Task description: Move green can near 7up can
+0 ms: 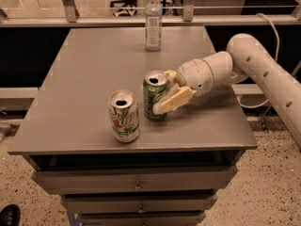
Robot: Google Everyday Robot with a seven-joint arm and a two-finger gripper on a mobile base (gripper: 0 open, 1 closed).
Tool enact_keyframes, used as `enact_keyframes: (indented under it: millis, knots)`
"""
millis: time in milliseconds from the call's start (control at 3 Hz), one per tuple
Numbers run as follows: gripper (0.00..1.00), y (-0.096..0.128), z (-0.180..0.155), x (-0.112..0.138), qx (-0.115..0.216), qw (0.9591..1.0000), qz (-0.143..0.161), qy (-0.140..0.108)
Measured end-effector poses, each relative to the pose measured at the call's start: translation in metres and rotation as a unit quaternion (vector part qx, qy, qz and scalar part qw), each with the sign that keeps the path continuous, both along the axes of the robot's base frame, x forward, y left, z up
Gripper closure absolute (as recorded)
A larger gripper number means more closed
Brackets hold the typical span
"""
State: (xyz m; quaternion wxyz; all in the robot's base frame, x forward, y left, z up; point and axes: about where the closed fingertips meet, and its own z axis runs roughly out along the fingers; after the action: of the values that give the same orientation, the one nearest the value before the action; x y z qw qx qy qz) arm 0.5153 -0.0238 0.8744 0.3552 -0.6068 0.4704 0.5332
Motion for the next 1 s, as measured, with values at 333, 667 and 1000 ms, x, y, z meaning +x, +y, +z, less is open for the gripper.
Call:
enact_keyframes:
  millis: [333, 667, 1000]
  knots:
    - [0.00, -0.003, -0.001, 0.000, -0.014, 0.9999, 0.000, -0.001]
    - [0.00, -0.024, 0.008, 0.005, -0.041, 0.9987, -0.026, -0.018]
    - [0.00, -0.065, 0.032, 0.013, -0.074, 0.9929, -0.077, -0.053]
